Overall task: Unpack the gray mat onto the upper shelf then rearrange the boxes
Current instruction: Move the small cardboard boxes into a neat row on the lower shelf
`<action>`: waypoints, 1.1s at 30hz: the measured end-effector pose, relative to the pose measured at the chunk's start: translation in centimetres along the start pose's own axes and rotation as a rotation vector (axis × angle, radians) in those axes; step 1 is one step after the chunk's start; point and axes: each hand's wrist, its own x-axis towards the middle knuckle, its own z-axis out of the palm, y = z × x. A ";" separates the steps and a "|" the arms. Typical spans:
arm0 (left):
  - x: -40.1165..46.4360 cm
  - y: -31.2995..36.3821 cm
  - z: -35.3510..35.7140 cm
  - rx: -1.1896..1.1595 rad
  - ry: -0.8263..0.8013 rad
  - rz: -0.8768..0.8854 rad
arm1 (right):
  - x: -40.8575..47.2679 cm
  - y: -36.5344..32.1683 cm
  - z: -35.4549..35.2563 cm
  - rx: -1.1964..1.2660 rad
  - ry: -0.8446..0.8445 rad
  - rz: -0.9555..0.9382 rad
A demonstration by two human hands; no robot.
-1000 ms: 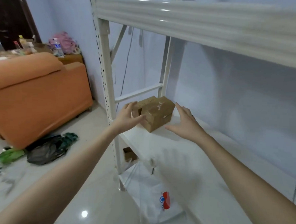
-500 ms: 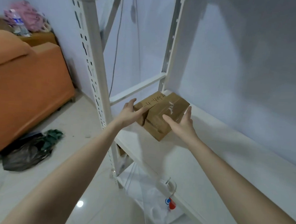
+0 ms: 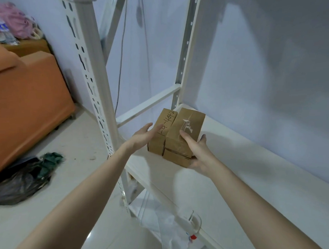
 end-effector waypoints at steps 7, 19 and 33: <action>-0.4 -0.7 1.5 -0.080 -0.016 0.038 | 0.0 0.5 -0.4 0.048 -0.074 0.006; -2.9 0.1 4.3 -0.120 0.015 0.146 | -3.0 0.9 -3.7 -0.052 -0.052 -0.094; -8.7 7.0 16.0 -0.113 -0.087 0.293 | -12.3 0.7 -17.1 -0.142 0.094 -0.199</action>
